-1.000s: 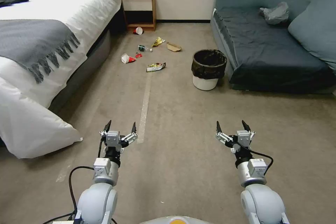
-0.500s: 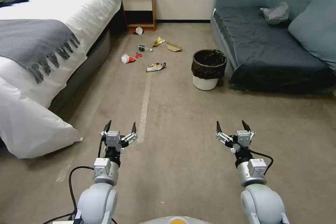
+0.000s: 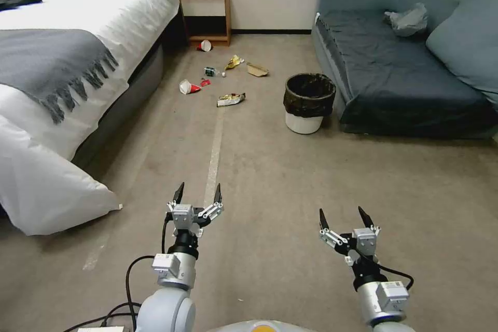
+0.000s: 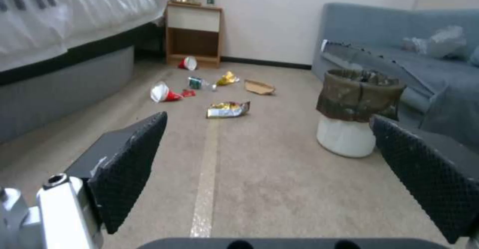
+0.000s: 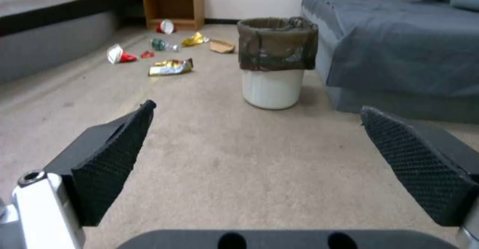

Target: Pick up the trash can from the floor.

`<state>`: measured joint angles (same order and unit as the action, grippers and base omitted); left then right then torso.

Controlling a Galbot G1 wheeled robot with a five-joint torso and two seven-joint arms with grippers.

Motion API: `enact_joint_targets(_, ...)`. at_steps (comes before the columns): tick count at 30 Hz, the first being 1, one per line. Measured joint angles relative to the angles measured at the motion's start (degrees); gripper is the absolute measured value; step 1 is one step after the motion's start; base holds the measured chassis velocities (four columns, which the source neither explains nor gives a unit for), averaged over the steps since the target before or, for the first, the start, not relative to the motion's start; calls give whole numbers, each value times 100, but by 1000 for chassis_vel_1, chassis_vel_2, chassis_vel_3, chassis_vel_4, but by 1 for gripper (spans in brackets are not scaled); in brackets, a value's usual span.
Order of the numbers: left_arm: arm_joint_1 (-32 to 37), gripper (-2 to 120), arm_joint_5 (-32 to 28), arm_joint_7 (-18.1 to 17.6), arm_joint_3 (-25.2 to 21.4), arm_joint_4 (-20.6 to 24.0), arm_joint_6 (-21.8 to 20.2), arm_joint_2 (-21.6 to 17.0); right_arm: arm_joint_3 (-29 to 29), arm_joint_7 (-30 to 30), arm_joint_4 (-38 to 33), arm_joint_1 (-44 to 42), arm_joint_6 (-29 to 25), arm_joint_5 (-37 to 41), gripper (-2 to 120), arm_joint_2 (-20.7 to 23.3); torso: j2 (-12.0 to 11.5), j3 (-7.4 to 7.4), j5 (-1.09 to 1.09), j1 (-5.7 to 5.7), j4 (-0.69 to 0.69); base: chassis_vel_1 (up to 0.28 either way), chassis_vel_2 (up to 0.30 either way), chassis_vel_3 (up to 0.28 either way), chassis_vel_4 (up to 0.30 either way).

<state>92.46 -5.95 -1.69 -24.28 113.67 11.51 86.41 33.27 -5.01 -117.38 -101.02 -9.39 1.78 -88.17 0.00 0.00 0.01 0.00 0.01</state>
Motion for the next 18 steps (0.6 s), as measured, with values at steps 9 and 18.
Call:
enact_joint_targets(9, 12, 100, 58, 116, -99, -93, 118, 33, 50, -148, 169, 171, -392, 322, 100, -22, 0, 0, 0, 0, -1, 0, 0, 0, 0)
enact_joint_targets(18, 0, 100, 110, 198, -176, -136, 201, 38, 36, -255, 236, 192, -511, 341, 100, -53, 0, 0, -1, 0, 0, 0, 0, 0, 0)
